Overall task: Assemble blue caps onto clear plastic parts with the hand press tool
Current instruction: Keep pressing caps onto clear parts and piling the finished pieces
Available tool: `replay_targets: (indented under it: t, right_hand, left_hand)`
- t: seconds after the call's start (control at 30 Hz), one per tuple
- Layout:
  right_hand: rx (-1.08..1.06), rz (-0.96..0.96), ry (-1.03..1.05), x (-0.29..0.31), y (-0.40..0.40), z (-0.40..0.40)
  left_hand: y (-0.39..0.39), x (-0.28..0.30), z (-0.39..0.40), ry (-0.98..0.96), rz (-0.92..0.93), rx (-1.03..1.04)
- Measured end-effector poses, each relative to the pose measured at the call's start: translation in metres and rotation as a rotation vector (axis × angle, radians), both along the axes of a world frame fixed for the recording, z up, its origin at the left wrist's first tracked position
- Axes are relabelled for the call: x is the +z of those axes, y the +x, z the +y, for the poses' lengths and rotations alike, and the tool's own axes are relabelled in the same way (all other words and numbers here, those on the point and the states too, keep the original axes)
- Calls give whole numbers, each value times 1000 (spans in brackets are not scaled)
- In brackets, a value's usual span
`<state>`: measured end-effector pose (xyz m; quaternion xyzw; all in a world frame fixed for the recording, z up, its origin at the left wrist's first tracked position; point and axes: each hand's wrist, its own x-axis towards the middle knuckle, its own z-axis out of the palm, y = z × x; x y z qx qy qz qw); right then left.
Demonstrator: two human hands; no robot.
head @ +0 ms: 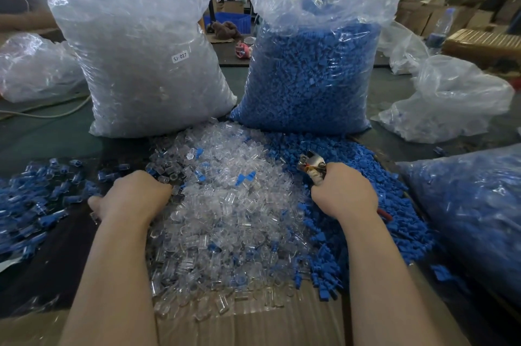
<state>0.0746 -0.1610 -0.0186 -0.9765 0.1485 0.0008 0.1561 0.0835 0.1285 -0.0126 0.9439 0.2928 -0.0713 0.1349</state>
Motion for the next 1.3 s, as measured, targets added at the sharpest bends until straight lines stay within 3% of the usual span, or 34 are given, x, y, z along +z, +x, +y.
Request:
replay_targets:
  t: [0.2,0.33,0.47,0.57,0.97,1.1,1.3]
  right_hand:
    - [17,-24,13,-2,0,3]
    - [7,-37,15,-3,0,2]
    - [4,-39,22,-3,1,2]
    - [4,-64,44,-3,3,2]
    - [118,-474,419,12,-1,13]
    - [167,-513,596,20,-4,26]
    - [221,-511,674,24,-8,37]
  left_hand:
    - [-4,7,-11,32,-45,-28]
    - [-6,9,-22,-39,-219,-82]
    - [-10,14,-43,-259,-523,-167]
    - [-12,19,-61,-480,-633,-168]
    - [-16,23,-109,-992,-674,-205]
    - [-18,24,-120,-1069,-676,-255]
    - [-18,23,-128,-1145,-715,-270]
